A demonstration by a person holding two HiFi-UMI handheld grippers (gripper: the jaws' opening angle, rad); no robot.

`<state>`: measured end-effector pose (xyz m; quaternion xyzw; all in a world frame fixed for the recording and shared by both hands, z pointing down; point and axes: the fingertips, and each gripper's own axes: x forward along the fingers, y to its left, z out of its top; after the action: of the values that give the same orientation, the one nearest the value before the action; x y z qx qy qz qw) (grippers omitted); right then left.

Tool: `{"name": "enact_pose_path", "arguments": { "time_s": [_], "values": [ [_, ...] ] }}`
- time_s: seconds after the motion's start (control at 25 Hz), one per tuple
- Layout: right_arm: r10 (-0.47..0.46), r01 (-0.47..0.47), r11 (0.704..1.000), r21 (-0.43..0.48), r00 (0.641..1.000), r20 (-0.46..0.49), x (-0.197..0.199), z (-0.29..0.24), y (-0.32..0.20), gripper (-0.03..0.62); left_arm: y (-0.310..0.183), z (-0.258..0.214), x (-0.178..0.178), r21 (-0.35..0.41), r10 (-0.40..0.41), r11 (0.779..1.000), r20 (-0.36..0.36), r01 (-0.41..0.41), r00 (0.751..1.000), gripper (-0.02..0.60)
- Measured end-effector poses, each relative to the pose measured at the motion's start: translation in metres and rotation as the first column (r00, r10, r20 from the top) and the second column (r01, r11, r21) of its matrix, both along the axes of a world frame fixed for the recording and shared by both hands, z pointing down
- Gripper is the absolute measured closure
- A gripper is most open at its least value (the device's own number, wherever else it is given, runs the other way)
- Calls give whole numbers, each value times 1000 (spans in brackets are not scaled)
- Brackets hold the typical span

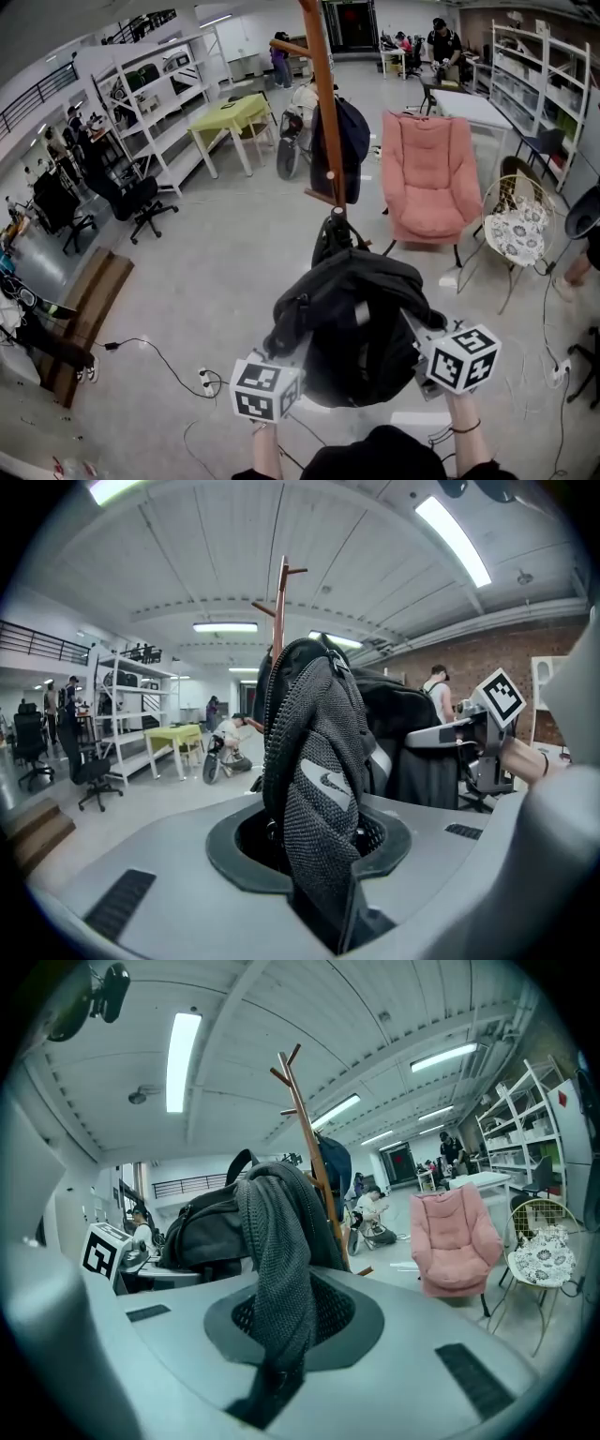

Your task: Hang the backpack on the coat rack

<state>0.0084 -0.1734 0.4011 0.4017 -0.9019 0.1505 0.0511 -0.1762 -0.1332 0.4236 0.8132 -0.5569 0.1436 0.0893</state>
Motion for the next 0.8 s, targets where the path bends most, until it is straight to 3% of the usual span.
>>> {"name": "enact_pose_path", "arguments": {
  "time_s": [0.8],
  "values": [
    [26,-26,999,-30,1000,13,-19,-25,-118,565,-123,-24,-20,7,32,999,13,-32,999,449]
  ]
}}
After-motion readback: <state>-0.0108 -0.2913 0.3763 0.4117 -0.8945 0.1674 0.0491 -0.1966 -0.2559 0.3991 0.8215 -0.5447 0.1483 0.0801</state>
